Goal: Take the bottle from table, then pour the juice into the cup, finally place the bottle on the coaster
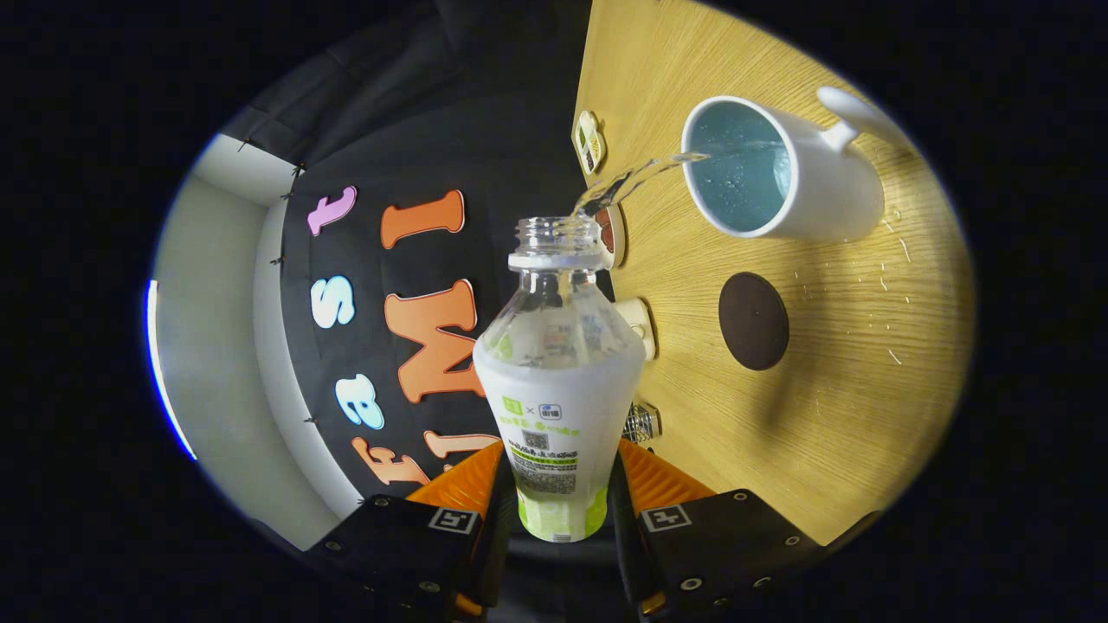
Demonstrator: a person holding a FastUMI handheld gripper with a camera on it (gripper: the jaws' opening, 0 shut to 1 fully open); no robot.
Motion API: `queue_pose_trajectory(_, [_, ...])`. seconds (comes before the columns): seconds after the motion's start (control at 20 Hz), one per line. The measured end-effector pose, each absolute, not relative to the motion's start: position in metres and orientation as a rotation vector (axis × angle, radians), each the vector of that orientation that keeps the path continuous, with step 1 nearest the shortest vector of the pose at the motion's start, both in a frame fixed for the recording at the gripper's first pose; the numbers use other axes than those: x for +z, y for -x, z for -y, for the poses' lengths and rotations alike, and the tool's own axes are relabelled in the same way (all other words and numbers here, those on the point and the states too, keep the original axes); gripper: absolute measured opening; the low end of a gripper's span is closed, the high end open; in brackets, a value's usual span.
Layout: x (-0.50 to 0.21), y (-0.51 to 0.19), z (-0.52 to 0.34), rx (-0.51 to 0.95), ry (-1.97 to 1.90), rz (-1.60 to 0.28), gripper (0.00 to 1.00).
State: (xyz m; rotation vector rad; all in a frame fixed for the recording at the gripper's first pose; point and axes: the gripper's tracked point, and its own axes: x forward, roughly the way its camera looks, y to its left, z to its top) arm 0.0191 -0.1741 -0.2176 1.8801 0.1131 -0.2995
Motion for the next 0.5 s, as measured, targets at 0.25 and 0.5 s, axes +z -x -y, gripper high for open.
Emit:
queue_pose_trajectory(0.25, [-0.2143,-0.0202,0.1764,-0.298,-1.885,-0.102,0.54])
queue_pose_trajectory(0.5, [-0.2117,-0.0182,0.1805,-0.300,-1.901,-0.089,0.54])
